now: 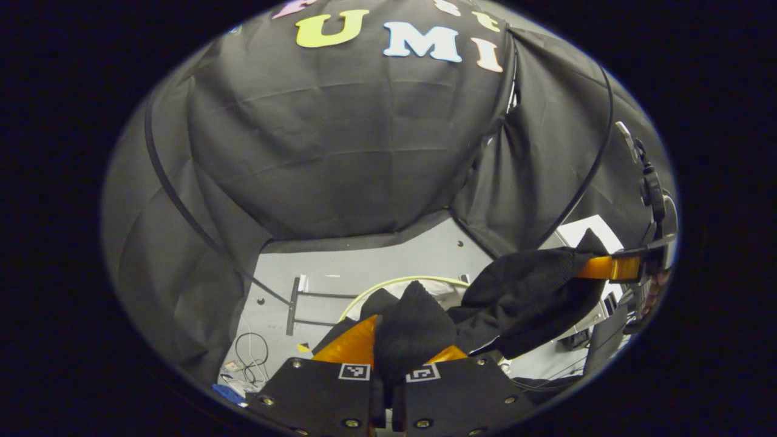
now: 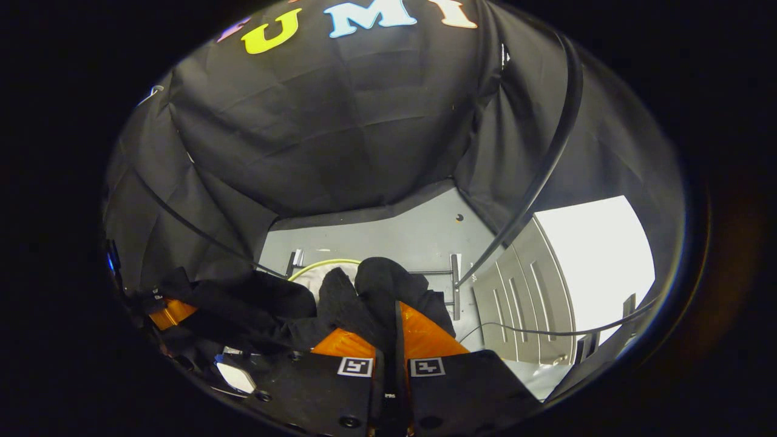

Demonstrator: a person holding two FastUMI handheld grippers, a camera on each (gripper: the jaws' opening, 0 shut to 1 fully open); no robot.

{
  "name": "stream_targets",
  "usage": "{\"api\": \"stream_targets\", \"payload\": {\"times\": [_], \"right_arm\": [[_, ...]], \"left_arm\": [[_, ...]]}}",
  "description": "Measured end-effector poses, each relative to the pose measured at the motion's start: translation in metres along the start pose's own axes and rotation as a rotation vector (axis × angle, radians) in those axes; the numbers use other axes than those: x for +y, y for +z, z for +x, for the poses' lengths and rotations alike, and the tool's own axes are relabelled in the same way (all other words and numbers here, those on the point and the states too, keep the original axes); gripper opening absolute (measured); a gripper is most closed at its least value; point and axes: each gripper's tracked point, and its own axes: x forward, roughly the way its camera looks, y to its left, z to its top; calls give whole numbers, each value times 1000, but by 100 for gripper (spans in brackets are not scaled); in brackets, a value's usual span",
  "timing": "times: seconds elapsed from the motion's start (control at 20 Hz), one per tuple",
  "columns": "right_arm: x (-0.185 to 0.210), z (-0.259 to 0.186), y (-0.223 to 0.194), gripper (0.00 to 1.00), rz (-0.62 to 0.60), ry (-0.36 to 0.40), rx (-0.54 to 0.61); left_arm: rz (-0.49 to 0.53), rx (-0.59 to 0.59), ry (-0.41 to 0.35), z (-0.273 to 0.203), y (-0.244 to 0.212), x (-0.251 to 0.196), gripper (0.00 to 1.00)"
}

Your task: Grasp the clothes on the hanger with both hands and then place them into the laundry hamper below.

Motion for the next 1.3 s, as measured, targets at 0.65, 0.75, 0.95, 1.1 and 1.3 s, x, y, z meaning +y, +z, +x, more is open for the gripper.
{"api": "stream_targets", "payload": {"times": [0.65, 0.75, 0.95, 1.1, 1.3], "right_arm": [[9, 5, -22, 43, -69, 24, 77], [15, 2, -21, 56, -80, 46, 76], [12, -4, -18, 93, -104, 31, 57], [10, -10, -14, 98, -97, 23, 41], [3, -20, -5, 94, -87, 4, 10]], "left_arm": [[1, 45, 30, -1, -21, 6, 14], [-12, 39, 34, -6, -22, 8, 29], [-28, 28, 66, -19, -24, 19, 85], [-23, 18, 98, -19, -28, 23, 98], [-19, 1, 105, -47, -29, 25, 98]]}}
